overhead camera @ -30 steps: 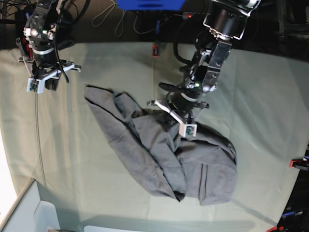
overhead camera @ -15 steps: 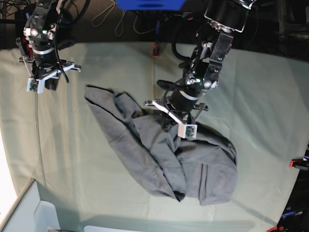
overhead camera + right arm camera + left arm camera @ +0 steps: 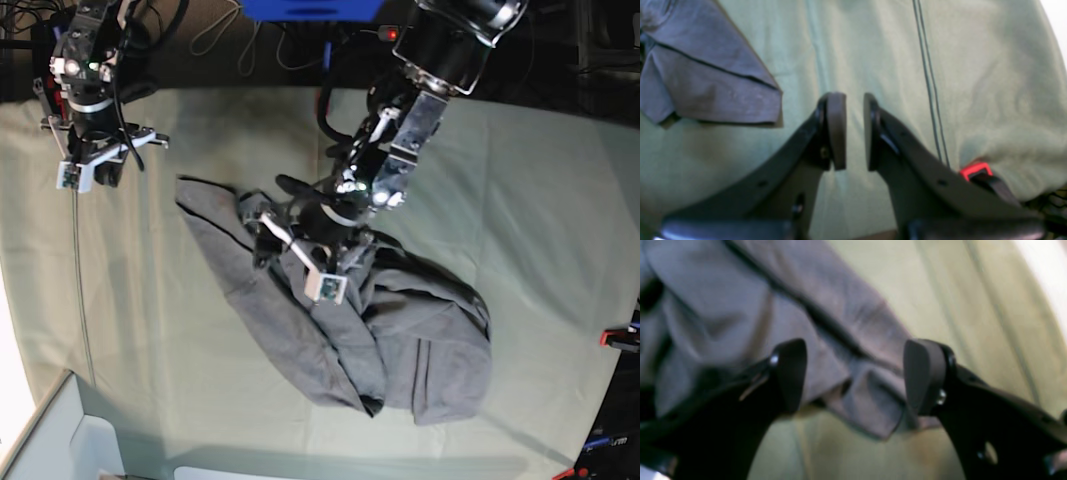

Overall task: Layout the t-shirt on the table in an organized manner, then fold the t-shirt properly
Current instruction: 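Reach the left gripper into the shirt bundle and grasp a fold, then pull the grasped fold outward with the left gripper to unfold the shirt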

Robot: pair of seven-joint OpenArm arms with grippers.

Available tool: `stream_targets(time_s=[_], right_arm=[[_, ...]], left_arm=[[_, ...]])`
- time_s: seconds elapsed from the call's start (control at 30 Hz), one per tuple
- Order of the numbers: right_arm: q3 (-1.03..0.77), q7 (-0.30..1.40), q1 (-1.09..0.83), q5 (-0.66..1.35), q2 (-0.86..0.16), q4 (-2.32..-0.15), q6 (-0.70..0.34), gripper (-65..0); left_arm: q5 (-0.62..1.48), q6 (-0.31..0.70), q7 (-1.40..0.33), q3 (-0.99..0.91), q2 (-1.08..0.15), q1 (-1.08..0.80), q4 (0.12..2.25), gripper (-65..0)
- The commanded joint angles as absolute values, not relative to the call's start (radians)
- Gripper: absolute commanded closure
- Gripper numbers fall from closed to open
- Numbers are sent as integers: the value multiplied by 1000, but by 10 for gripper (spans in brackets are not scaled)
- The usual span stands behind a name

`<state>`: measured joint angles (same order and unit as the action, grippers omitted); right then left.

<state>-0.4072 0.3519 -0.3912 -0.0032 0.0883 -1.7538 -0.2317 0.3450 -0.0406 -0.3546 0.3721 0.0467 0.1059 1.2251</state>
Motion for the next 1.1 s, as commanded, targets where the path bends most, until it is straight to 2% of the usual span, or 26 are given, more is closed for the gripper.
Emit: stream_targets(time_s=[0.0, 0.07, 0.13, 0.5, 0.87, 0.97, 1.07], right_arm=[[-410, 326, -390, -1, 74, -1768, -243, -105], [-410, 326, -398, -1, 62, -1768, -243, -105], [-410, 326, -401, -1, 62, -1768, -243, -105], [-410, 326, -397, -1, 48, -1693, -243, -102], [-410, 326, -395, -1, 22, -1692, -243, -101], [-410, 326, -395, -1, 22, -1692, -243, -101], [-410, 326, -394, -1, 22, -1692, -243, -101]], left_arm=[[344, -88, -331, 372, 64, 136, 1222, -440], [344, -179, -329, 377, 65, 159, 1178, -441], [344, -211, -329, 377, 71, 171, 1147, -441], [344, -216, -222, 492, 99, 246, 984, -441], [352, -214, -216, 473, 64, 243, 963, -438], [348, -213, -216, 473, 64, 245, 963, -379], [352, -213, -216, 473, 64, 245, 963, -230]])
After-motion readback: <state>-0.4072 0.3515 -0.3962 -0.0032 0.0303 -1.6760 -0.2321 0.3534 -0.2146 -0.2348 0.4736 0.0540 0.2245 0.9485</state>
